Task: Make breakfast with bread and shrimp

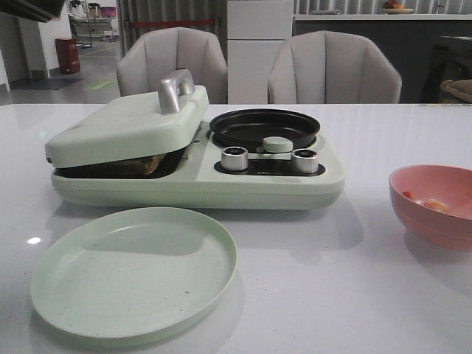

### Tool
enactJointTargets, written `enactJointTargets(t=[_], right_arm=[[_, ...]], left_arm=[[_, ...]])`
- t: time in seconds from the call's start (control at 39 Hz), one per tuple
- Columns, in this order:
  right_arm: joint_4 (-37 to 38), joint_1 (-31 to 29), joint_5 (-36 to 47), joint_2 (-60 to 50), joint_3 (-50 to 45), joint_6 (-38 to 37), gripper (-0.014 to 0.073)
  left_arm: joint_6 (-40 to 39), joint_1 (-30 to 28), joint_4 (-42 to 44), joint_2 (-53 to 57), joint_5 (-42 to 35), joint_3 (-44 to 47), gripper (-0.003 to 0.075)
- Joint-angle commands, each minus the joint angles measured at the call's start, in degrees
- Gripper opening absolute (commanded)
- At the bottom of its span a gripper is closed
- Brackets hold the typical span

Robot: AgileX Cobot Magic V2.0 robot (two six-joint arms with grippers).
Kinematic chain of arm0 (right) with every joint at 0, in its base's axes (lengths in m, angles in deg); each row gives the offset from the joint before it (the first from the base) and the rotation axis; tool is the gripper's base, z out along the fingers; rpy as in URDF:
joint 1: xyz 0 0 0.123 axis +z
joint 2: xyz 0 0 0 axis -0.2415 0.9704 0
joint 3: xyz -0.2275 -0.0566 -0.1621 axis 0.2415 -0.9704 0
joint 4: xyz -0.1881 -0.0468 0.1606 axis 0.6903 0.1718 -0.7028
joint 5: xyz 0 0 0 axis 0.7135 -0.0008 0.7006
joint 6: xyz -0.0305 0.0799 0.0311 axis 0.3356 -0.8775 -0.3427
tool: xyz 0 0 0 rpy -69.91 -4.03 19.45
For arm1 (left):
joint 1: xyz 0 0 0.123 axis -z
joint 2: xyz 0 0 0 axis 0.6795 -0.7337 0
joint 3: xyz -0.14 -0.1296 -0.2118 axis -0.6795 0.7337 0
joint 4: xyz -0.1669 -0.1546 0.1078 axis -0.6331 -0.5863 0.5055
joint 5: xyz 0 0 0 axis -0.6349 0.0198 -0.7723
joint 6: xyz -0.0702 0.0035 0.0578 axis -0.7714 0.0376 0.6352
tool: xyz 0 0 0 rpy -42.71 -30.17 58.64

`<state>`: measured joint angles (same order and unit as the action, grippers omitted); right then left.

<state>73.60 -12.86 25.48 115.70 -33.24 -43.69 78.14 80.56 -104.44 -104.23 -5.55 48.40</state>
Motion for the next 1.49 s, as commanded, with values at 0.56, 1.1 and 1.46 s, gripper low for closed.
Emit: enactJointTargets(t=[0.56, 1.1, 1.46], right_arm=[[-2.48, -10.18, 8.03, 20.95, 8.95, 6.87, 0.0509], [-4.39, -8.41, 9.57, 26.97, 9.12, 7.24, 0.0199], [-3.58, -8.41, 10.17, 24.29, 9.24, 7.3, 0.0042]], left_arm=[[0.16, 0.5, -1.99, 0.35, -3.23, -1.65, 0.0098], [0.16, 0.5, -1.99, 0.35, -3.23, -1.65, 0.0098], [0.16, 0.5, -1.99, 0.35, -3.23, -1.65, 0.0098]])
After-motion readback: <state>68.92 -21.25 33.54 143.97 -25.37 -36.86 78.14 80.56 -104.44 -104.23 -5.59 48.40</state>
